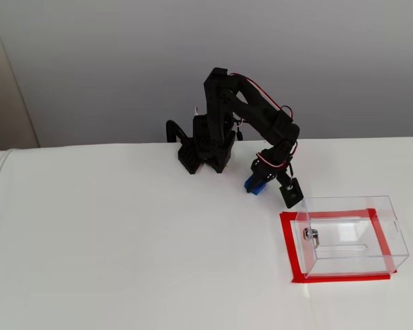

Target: Pick the blue lego brick and place it into the transparent box

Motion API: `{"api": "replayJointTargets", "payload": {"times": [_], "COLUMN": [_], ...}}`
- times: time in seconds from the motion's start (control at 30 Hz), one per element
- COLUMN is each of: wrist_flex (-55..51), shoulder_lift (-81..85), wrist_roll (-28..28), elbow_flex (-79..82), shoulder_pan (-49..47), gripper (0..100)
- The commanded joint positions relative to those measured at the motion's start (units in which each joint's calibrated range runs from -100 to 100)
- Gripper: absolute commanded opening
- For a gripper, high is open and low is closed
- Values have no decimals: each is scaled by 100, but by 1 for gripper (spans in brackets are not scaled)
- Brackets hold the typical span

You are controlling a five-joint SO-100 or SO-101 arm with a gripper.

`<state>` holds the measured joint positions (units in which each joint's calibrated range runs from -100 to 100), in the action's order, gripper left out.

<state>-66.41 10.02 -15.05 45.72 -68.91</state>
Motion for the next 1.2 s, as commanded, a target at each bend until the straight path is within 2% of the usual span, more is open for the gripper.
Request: {"api": "replayJointTargets", "payload": {"times": [0.0, 0.13, 0.53, 0.83, 1.17], "wrist_flex": [87, 87, 53, 87, 44], "shoulder_lift": [29, 71, 385, 1276, 2557], "wrist_roll": [-9, 2, 7, 12, 304], "elbow_flex": [-241, -241, -567, -630, -621], "shoulder_pan": [-26, -26, -322, -521, -595], "gripper": [13, 8, 8, 8, 8]}}
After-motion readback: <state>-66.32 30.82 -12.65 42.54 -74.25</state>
